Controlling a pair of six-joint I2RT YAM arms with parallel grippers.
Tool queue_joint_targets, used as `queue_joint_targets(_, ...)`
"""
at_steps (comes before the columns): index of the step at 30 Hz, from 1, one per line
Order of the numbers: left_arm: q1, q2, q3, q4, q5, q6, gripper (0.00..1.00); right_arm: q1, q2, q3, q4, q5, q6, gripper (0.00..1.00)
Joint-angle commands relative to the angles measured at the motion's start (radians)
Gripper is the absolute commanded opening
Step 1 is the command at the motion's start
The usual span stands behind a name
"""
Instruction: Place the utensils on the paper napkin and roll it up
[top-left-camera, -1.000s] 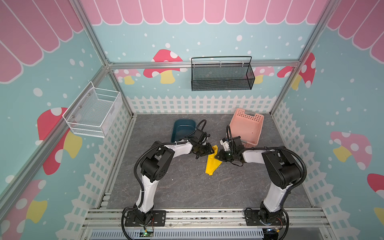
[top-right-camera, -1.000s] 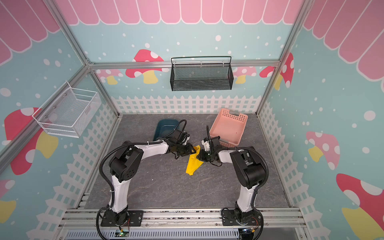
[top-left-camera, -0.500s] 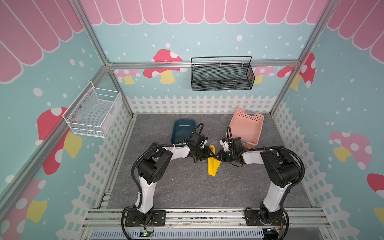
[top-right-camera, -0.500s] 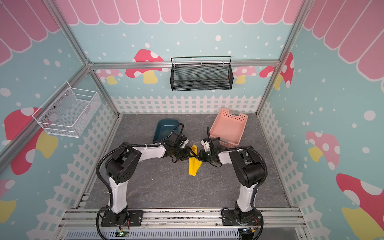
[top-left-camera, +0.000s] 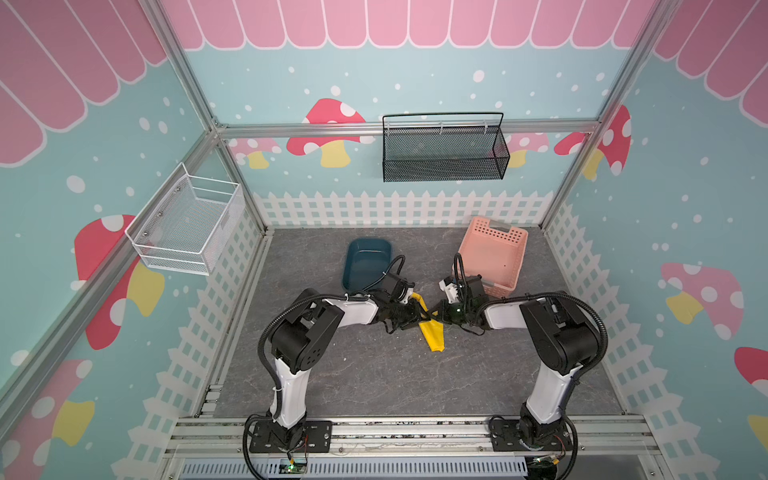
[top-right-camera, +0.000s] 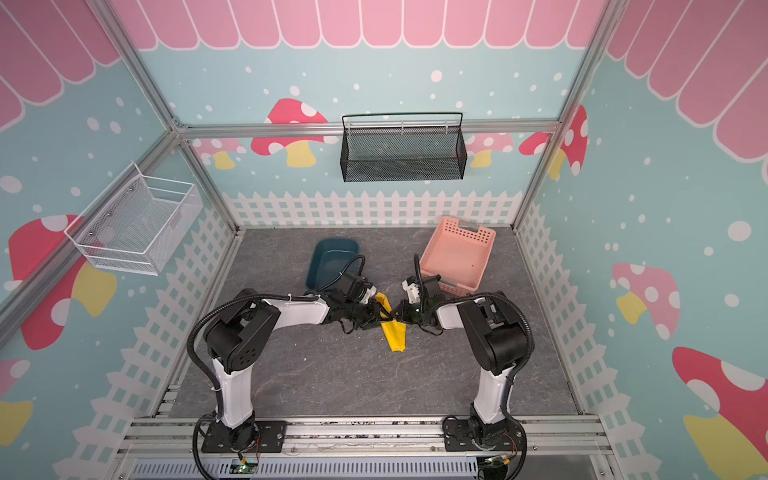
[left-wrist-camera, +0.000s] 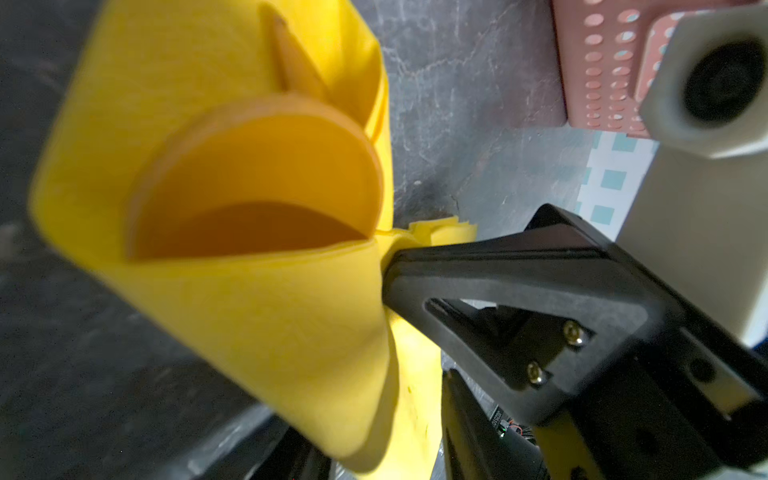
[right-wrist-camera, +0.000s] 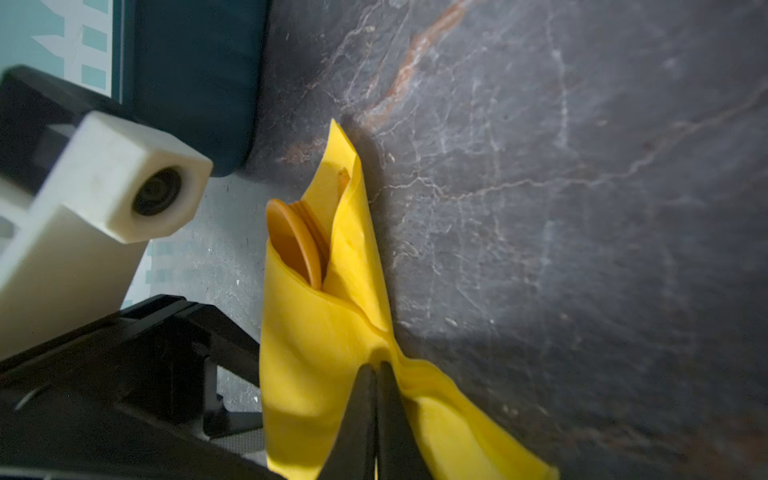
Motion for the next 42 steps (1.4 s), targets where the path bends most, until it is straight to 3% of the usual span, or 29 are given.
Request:
queue_joint_targets(1, -0.008, -0.015, -0.053, 0.056, -0.033, -0.073, 0.43, 0.014, 0.084, -0.067, -0.203, 0.096, 0.003, 0.06)
queue_joint_targets(13, -0.002, -0.018, -0.087, 0.178, -0.163, -0.108, 0.43, 0.014, 0.075, -0.087, -0.186, 0.085, 0.013, 0.06)
queue_joint_targets(22, 0.003, 0.018, -0.062, 0.150, -0.123, -0.109, 0.40, 0.015, 0.070, -0.090, -0.182, 0.079, 0.016, 0.06)
queue_joint_targets(29, -0.006, 0.017, -0.021, -0.005, -0.173, -0.039, 0.31, 0.016, 0.071, -0.091, -0.182, 0.079, 0.016, 0.06)
queue_joint_targets(42, -0.006, 0.007, 0.006, -0.050, -0.199, 0.024, 0.08, 0.015, -0.014, -0.075, -0.210, 0.079, 0.023, 0.07)
